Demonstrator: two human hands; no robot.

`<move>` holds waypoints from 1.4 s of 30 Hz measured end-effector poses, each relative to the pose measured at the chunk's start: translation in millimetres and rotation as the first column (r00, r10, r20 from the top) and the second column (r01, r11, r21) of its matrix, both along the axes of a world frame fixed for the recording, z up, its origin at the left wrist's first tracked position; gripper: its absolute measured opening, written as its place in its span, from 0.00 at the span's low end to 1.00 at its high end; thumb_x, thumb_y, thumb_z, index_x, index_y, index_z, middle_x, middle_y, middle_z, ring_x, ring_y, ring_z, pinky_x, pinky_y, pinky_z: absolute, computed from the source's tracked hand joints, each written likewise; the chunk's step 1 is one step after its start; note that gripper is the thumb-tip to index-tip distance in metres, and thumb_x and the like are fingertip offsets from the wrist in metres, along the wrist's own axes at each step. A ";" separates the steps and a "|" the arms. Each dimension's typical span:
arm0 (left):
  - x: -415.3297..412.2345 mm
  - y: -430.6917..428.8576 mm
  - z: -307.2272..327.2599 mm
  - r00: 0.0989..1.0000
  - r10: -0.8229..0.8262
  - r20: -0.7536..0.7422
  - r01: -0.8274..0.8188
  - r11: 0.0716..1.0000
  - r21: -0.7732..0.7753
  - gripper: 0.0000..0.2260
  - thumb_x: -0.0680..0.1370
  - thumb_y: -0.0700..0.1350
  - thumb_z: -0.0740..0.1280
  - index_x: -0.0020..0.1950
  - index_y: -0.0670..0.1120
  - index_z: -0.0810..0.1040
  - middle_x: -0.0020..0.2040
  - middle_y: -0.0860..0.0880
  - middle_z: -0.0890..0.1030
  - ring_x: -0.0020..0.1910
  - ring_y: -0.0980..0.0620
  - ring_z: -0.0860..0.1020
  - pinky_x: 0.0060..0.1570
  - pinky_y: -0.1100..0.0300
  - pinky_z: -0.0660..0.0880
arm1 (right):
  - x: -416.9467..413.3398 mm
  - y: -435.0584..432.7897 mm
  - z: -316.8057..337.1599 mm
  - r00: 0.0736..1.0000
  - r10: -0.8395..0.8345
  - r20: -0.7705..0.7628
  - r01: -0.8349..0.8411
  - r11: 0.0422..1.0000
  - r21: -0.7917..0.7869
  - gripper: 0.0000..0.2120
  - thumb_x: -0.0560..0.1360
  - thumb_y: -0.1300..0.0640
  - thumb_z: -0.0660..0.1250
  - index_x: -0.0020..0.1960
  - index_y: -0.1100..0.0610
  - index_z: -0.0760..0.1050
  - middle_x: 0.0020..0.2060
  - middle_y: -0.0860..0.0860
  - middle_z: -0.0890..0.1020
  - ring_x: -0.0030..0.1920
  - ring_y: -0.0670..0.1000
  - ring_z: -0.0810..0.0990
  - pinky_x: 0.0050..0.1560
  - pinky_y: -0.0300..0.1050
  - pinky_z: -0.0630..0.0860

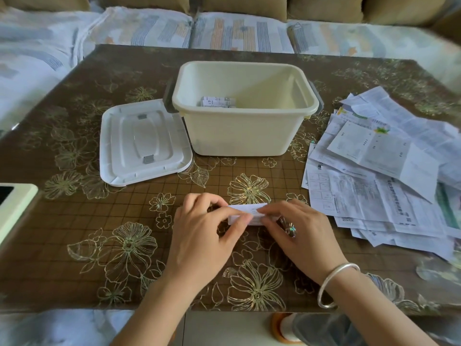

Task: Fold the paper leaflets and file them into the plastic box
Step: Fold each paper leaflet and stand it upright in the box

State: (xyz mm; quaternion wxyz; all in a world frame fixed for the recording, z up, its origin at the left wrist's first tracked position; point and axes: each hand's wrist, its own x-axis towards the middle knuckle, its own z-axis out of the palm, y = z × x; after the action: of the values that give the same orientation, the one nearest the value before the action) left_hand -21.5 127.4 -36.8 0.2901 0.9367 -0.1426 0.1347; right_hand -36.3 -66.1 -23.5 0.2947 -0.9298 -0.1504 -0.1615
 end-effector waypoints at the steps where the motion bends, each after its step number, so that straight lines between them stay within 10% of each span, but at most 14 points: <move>1: 3.9 1.0 -1.8 1.000 -0.009 0.020 0.009 1.000 0.003 0.20 0.76 0.64 0.58 0.48 0.55 0.84 0.48 0.58 0.77 0.49 0.53 0.70 0.47 0.54 0.71 | 3.0 2.2 -0.5 0.999 -0.032 -0.029 0.033 0.999 0.023 0.11 0.74 0.46 0.64 0.51 0.49 0.80 0.38 0.40 0.80 0.38 0.41 0.77 0.35 0.41 0.77; 19: 18.0 -4.2 -8.4 0.996 0.082 0.029 -0.082 0.997 0.012 0.05 0.74 0.53 0.69 0.45 0.53 0.80 0.44 0.58 0.78 0.46 0.53 0.72 0.42 0.56 0.71 | 22.7 15.4 -1.7 0.983 -0.134 -0.127 0.122 0.988 -0.097 0.11 0.72 0.48 0.71 0.54 0.46 0.78 0.46 0.42 0.74 0.34 0.43 0.75 0.31 0.42 0.77; 28: 9.7 -11.9 -1.5 0.988 0.047 0.149 -0.059 0.996 0.074 0.04 0.72 0.44 0.73 0.46 0.47 0.82 0.49 0.52 0.78 0.46 0.52 0.74 0.41 0.57 0.74 | 14.5 27.3 -10.4 0.976 -0.084 0.199 0.138 0.950 -0.279 0.10 0.71 0.62 0.68 0.49 0.52 0.81 0.45 0.52 0.78 0.42 0.54 0.75 0.35 0.45 0.75; 42: 13.9 3.3 0.5 0.993 -0.089 0.082 0.079 0.991 0.112 0.10 0.72 0.54 0.72 0.50 0.54 0.86 0.45 0.57 0.79 0.41 0.53 0.72 0.42 0.53 0.73 | 9.7 5.0 1.2 0.990 -0.143 -0.001 0.131 0.907 -0.399 0.15 0.74 0.42 0.59 0.49 0.43 0.82 0.48 0.46 0.79 0.48 0.53 0.76 0.44 0.48 0.73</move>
State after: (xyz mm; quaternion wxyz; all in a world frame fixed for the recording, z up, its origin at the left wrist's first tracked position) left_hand -7.6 130.7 -36.2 0.2379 0.9374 -0.2016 0.1550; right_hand -26.6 -61.1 -22.4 0.0895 -0.9808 -0.1101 -0.1339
